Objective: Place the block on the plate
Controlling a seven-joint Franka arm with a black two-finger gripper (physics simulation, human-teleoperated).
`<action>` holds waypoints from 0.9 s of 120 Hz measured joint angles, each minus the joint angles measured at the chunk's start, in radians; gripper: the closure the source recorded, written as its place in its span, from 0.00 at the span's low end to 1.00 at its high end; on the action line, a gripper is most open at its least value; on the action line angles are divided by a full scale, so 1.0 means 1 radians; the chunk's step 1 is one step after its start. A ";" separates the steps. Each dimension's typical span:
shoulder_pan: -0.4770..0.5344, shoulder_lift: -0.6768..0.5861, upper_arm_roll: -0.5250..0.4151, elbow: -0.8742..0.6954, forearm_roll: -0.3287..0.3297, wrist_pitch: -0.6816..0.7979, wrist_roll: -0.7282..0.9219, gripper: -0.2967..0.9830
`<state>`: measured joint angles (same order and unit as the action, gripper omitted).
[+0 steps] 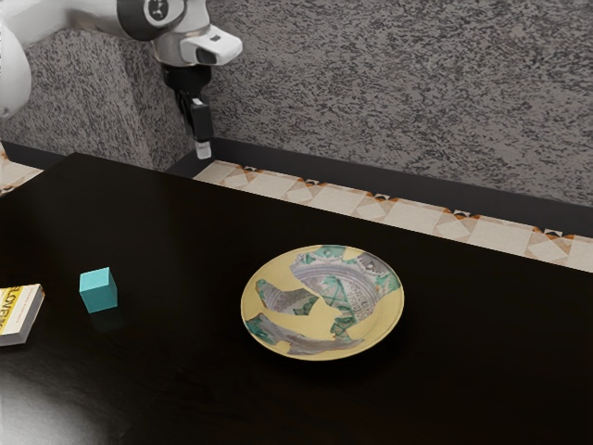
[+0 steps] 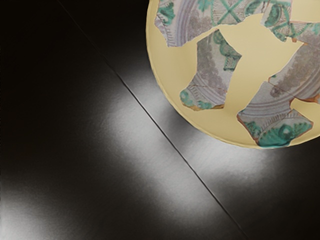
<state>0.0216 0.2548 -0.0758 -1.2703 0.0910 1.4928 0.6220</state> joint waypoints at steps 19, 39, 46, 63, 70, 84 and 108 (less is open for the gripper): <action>-0.004 0.018 -0.001 -0.002 0.001 0.016 0.029 0.23; 0.033 -0.017 0.008 -0.157 -0.027 0.075 0.086 0.23; 0.046 -0.042 0.016 -0.227 -0.044 0.099 0.101 0.23; 0.059 0.002 0.026 -0.239 -0.082 0.129 0.136 0.23; 0.063 0.057 0.037 -0.191 -0.092 0.138 0.152 0.23; 0.068 0.181 0.053 -0.052 -0.105 0.148 0.182 0.23; 0.085 0.364 0.057 0.185 -0.122 0.124 0.222 0.23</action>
<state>0.1066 0.6189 -0.0191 -1.0856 -0.0308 1.6166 0.8442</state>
